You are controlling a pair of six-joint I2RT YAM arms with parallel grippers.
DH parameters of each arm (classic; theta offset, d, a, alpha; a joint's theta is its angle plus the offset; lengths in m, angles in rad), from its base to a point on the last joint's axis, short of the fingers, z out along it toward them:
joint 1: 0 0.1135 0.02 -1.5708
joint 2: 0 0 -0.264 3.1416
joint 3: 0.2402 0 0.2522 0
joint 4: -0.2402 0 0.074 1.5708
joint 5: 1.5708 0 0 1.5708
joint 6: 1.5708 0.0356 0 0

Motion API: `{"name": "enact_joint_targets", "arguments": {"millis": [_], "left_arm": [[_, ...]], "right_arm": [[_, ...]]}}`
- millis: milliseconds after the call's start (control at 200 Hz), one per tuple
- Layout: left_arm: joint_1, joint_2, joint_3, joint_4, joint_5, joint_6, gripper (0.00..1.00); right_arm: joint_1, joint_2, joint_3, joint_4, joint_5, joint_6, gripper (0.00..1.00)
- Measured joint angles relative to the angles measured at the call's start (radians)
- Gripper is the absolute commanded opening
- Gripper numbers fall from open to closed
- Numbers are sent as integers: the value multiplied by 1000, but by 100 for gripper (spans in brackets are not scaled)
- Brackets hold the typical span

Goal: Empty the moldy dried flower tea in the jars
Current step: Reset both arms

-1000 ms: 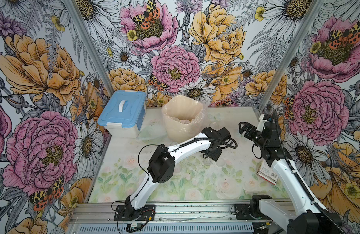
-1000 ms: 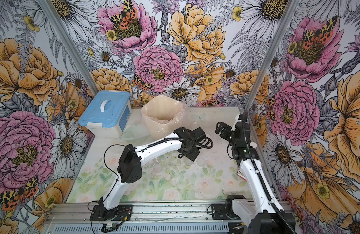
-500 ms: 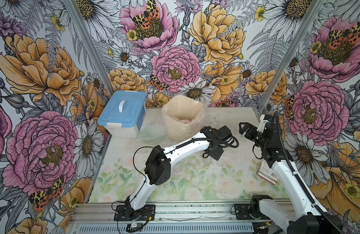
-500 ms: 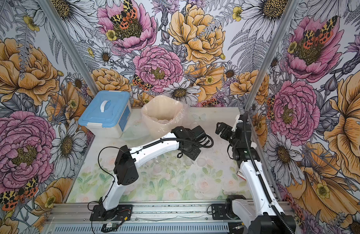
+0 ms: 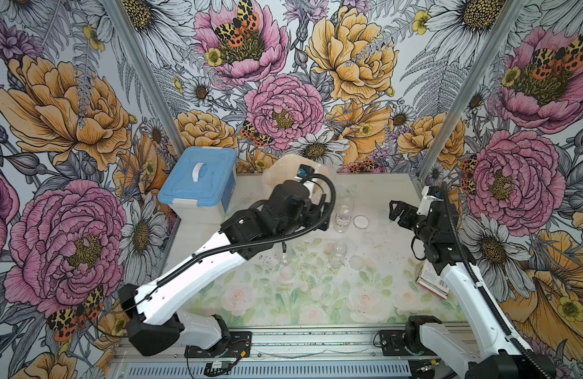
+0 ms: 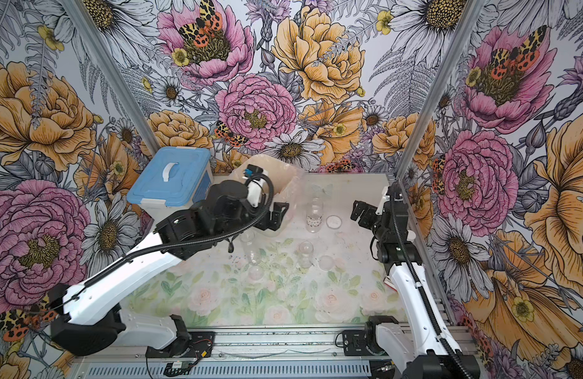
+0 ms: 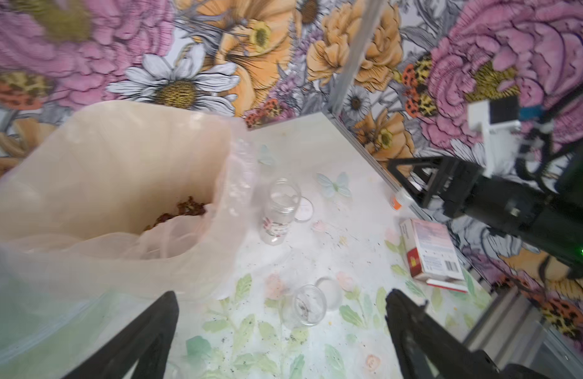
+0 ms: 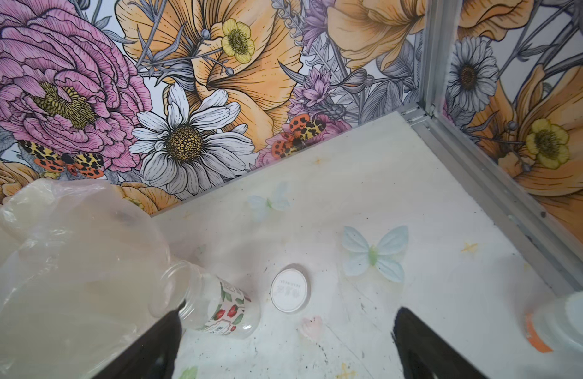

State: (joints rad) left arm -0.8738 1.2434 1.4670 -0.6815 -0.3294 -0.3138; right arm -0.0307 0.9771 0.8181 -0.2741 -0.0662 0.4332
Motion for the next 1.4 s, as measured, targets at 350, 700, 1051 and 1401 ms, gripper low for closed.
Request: {"name": "enact_joint_targets", "arguments": {"millis": [350,700,1051,1401], "left_arm": [[501,-351,-571,239,-44,-58,99],[847,-354,-953,612,-36,-102,99],[810,-66,-1097,1078,-168,24,99],[759,79,-1127,1364,-172,230,99]], "right_arm": [[0,78,-101,93,134,-113,100],[0,289,-282,444,186,-131,100],[8,385,-289,653,176,-207,100],[20,515,-473,1072,198,-327,99]]}}
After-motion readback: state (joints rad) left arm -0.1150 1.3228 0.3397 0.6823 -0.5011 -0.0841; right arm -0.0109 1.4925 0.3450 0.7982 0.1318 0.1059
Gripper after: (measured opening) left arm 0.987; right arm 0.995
